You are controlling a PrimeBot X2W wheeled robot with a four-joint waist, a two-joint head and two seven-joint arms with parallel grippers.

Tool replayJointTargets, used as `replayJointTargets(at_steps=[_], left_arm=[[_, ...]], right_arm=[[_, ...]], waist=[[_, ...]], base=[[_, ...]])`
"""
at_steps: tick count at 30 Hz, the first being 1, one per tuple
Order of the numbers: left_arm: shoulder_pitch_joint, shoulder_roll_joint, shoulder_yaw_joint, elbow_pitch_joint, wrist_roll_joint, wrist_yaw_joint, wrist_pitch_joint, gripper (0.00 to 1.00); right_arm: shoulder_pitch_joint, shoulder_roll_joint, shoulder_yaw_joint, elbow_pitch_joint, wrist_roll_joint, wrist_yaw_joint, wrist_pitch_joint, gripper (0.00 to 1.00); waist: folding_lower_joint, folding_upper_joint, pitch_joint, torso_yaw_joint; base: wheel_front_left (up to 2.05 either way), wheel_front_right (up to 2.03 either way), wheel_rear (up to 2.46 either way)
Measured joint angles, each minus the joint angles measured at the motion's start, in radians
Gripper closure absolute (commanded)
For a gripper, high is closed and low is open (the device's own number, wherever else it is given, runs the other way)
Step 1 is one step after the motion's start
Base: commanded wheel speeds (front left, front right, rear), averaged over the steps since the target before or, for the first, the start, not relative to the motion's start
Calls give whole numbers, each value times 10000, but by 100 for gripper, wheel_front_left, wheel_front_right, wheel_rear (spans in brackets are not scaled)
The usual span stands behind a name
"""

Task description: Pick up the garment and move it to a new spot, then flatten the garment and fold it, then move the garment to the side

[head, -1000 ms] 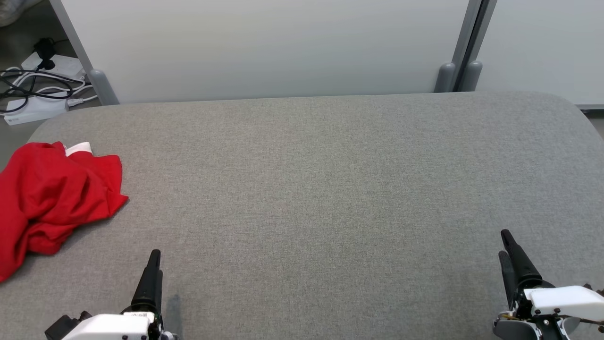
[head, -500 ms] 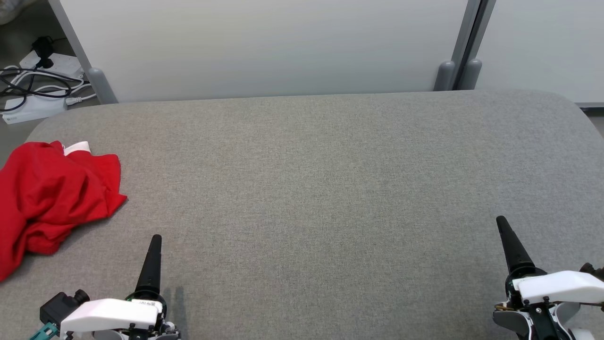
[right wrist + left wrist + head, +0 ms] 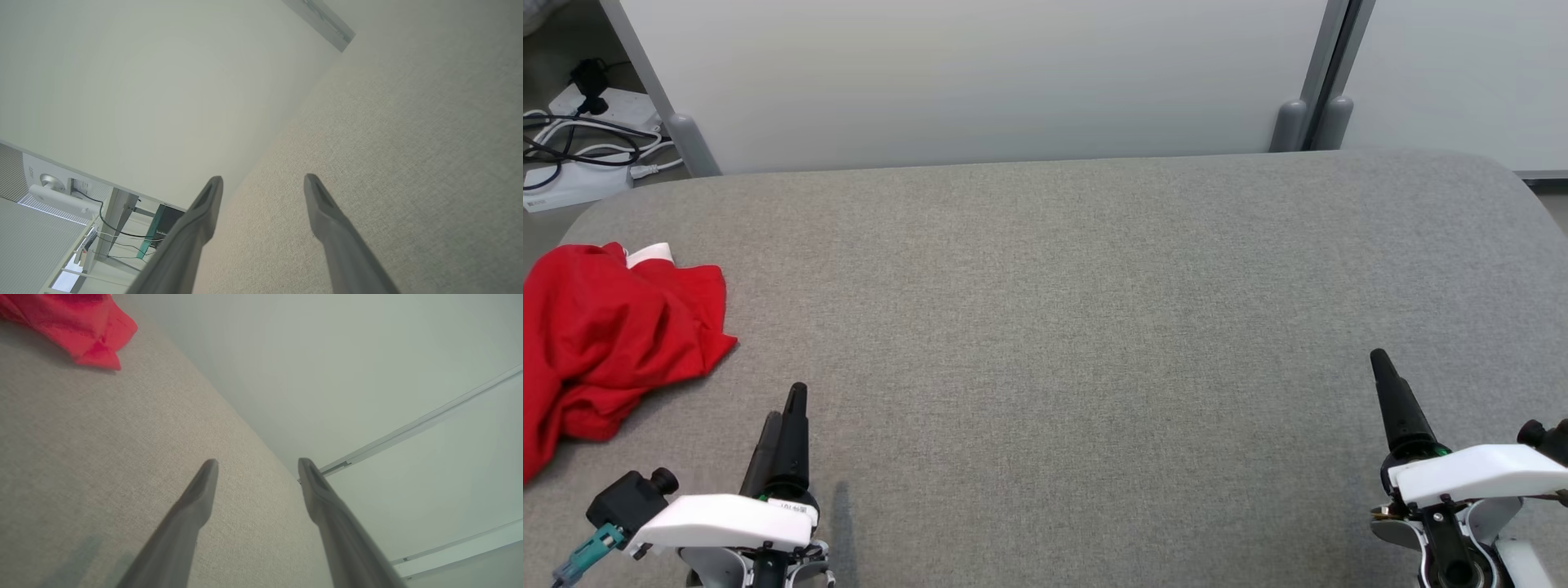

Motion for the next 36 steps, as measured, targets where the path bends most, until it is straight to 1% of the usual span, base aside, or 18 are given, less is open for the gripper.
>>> replayJointTargets(at_steps=[15, 36], left_arm=[[-125, 15, 86, -140, 2000, 0, -430, 0], [-795, 0, 276, -125, 4577, -4, -1045, 0]], right_arm=[[-405, -178, 362, 8, -1549, 0, -405, 0], [-1088, -391, 909, 21, -3716, 0, -1032, 0]], waist=[[-1, 0, 64, -101], [-1, 0, 186, -153]], base=[[0, 0, 0], [0, 0, 0]])
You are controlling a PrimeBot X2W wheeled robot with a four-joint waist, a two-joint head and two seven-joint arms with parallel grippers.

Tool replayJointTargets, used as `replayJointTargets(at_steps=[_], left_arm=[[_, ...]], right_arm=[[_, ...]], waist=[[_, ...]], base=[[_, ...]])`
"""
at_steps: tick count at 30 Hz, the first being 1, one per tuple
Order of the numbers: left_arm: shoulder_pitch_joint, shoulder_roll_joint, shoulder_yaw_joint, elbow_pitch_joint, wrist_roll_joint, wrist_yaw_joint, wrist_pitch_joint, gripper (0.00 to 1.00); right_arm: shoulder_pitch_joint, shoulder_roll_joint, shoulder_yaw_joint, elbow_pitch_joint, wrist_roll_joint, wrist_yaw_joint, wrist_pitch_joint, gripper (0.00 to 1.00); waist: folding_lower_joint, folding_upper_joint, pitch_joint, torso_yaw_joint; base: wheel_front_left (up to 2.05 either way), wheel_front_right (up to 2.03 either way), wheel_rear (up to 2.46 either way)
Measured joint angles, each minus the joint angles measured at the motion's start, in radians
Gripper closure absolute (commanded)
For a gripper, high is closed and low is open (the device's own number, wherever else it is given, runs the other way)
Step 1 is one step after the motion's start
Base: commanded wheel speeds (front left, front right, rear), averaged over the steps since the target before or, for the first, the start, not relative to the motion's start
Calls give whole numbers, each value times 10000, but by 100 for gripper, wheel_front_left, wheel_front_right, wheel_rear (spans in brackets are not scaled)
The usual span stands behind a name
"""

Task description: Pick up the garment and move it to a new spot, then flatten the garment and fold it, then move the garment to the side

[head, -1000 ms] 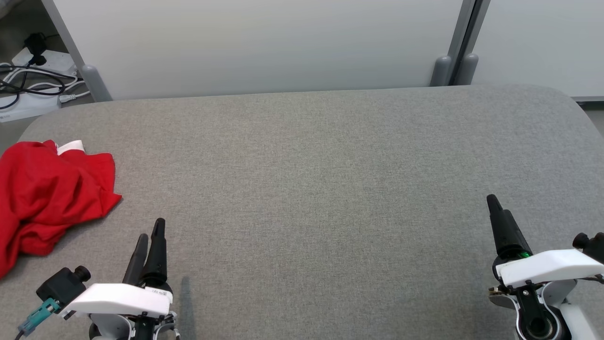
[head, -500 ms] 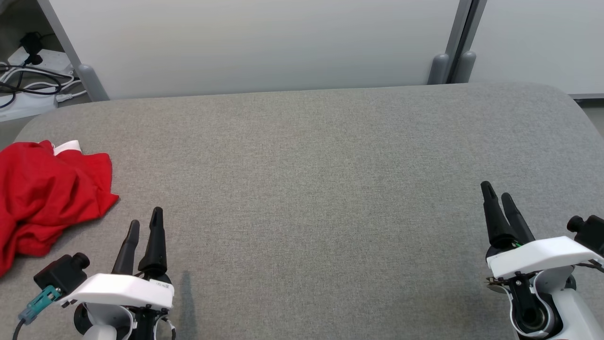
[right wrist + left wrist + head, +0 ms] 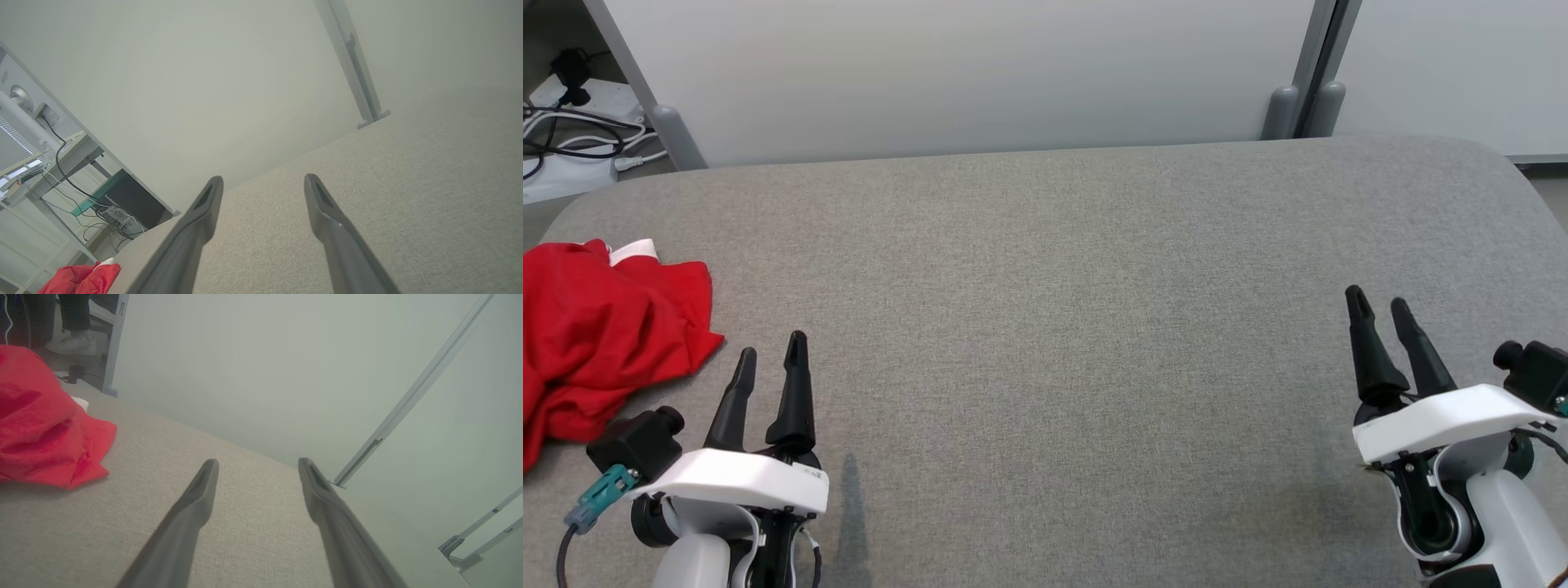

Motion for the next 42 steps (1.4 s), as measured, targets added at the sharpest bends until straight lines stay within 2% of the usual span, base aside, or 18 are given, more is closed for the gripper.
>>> replayJointTargets(at_steps=[25, 38, 42], left_arm=[[-531, -13, 347, 725, 3369, -12, -719, 0], [-755, -52, 692, 1152, 5087, -8, -1055, 0], [-755, -71, 727, 1233, 5287, -4, -1057, 0]], right_arm=[[-755, -288, 270, 717, -2878, 2, -756, 0], [-1001, -447, -73, 1093, -4243, 2, -1051, 0], [-1060, -433, -127, 1108, -4420, 2, -1116, 0]], waist=[[0, 0, 59, -133], [1, 0, 6, -173], [1, 0, -35, -173]], base=[[0, 0, 0], [0, 0, 0], [0, 0, 0]])
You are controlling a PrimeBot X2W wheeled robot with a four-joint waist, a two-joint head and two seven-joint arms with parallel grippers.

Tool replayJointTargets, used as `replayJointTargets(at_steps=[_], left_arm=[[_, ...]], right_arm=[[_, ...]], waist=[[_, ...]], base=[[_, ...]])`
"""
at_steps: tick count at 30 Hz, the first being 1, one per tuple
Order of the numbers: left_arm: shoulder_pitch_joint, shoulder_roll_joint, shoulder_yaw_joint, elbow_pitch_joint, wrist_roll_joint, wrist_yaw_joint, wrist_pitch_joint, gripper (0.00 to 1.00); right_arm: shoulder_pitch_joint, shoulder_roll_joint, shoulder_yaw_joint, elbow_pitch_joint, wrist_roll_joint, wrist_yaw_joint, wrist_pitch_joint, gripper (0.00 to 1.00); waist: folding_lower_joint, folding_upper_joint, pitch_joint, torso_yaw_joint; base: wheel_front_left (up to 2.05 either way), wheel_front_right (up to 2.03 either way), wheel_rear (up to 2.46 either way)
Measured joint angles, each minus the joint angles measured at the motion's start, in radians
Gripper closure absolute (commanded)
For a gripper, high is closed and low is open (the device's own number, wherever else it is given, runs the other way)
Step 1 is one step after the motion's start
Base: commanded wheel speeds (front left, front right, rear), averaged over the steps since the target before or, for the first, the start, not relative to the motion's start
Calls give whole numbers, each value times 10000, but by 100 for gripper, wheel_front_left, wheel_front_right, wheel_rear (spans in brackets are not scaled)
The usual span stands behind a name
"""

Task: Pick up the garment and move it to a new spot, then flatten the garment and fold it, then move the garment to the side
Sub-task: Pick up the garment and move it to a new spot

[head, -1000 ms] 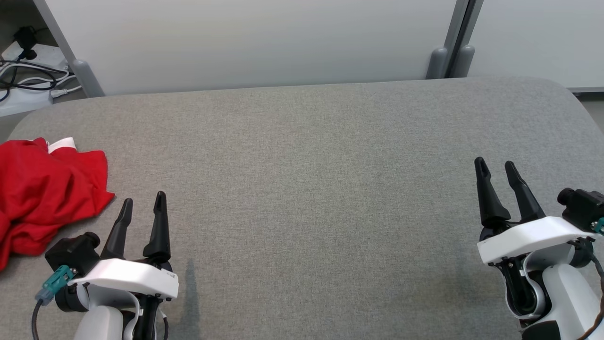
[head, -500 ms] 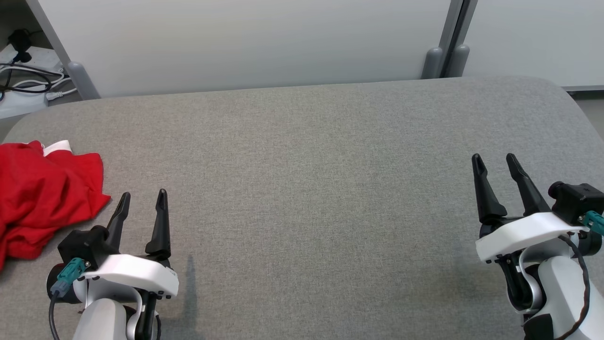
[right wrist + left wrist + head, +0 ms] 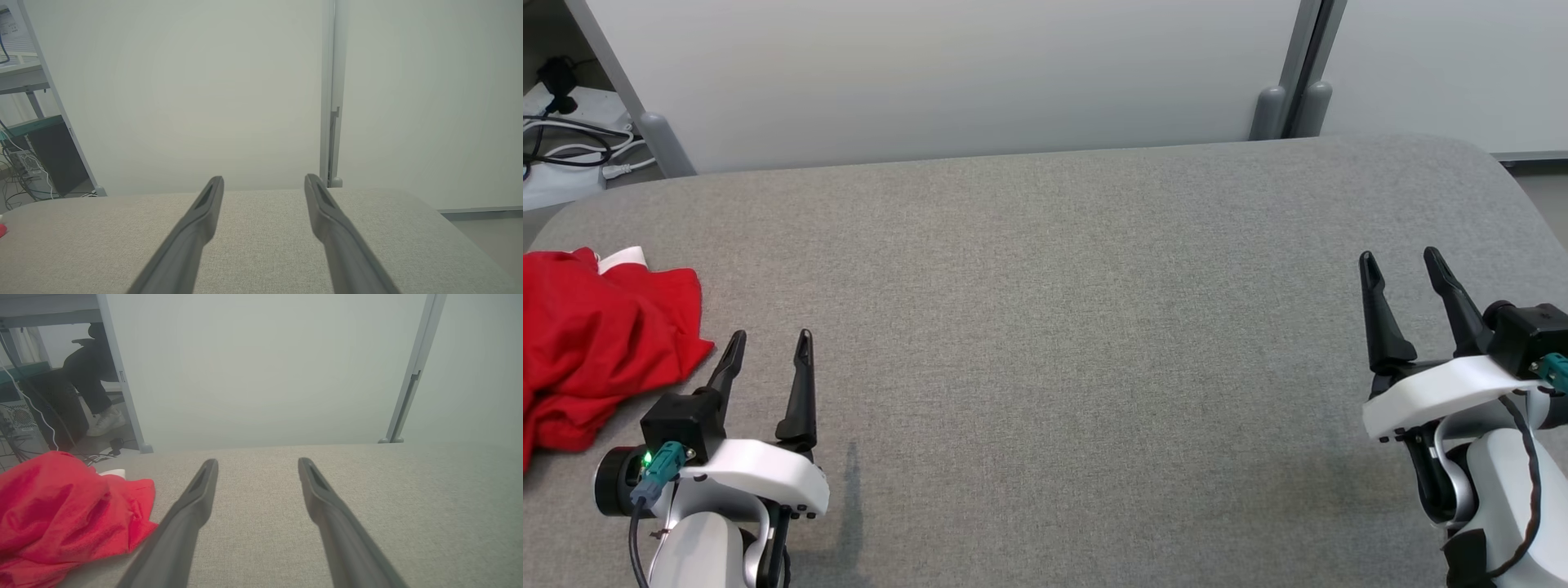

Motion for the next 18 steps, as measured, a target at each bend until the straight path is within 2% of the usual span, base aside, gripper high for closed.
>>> replayJointTargets(at_steps=[18], left_arm=[[0, -98, 102, 201, -10, 6, -29, 0]], right_arm=[[-33, 38, -125, 215, -17, 0, 0, 0]], waist=[[0, 0, 27, 83]], base=[[0, 0, 0]])
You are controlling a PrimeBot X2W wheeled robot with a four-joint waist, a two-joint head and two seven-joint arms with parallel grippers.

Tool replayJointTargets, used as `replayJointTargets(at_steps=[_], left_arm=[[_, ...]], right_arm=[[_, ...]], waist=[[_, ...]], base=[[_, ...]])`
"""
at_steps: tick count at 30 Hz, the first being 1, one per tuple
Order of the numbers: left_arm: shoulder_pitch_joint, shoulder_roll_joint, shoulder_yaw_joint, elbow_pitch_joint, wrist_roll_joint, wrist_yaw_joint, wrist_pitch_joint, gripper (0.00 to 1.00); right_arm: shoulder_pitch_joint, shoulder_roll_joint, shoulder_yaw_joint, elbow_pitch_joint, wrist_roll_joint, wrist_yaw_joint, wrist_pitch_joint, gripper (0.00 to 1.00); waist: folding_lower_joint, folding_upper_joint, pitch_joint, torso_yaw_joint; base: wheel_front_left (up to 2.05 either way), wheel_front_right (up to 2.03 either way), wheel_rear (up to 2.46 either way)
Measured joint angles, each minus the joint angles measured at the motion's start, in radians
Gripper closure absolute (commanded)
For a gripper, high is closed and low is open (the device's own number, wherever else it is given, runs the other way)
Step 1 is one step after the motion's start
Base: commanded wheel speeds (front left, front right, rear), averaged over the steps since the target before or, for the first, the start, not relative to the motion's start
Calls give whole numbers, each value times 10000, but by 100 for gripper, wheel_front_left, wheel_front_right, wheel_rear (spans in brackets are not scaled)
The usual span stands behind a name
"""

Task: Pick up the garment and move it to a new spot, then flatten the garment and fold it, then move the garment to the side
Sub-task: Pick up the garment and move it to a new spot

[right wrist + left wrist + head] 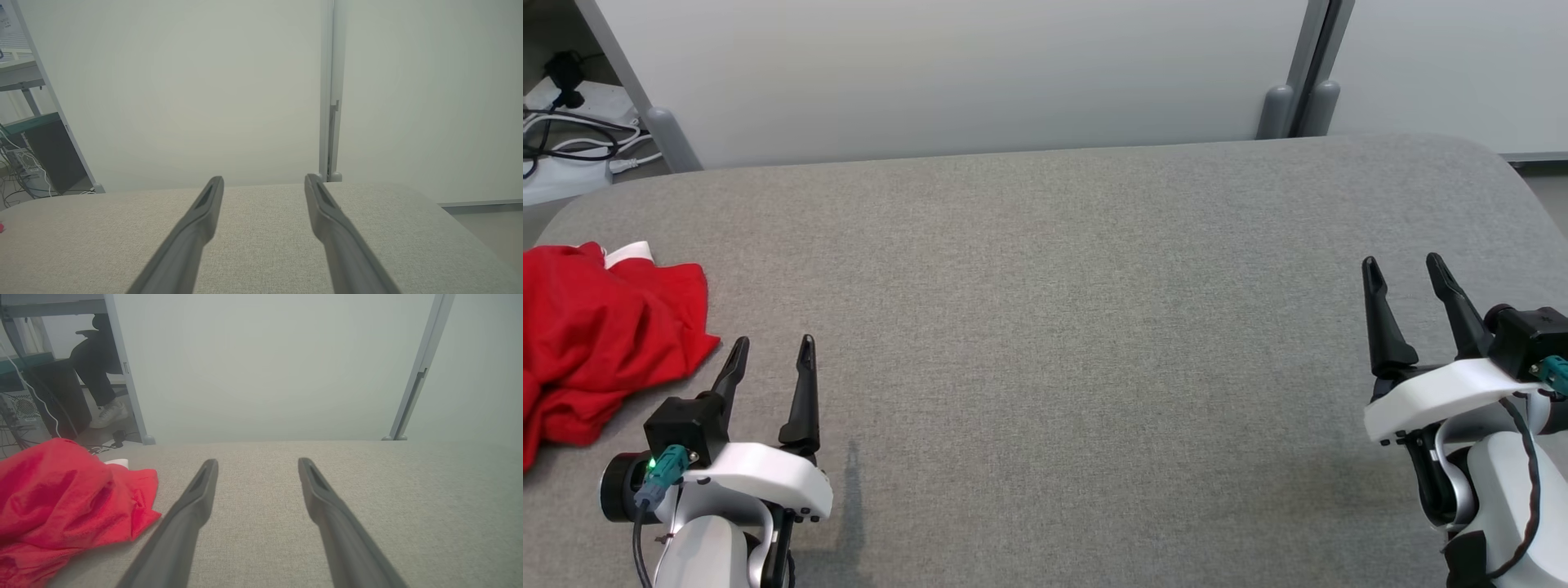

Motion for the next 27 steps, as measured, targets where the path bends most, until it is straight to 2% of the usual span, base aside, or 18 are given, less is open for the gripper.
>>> replayJointTargets(at_steps=[5, 11, 27], left_arm=[[-4, -48, -4, -33, -8, 2, 0, 0], [-121, -56, -54, -50, -92, 63, 0, 0], [-170, -56, -142, 77, -477, 234, 0, 0]], right_arm=[[-1, -36, 230, -167, 0, 0, 0, 0], [-10, -35, 412, -301, 0, 0, 0, 0], [-25, -86, 1189, -320, 69, 0, 0, 0]], waist=[[0, 0, 93, 246], [0, 0, 216, 878], [1, 0, 334, 3374]], base=[[0, 0, 0], [0, 0, 0], [0, 0, 0]])
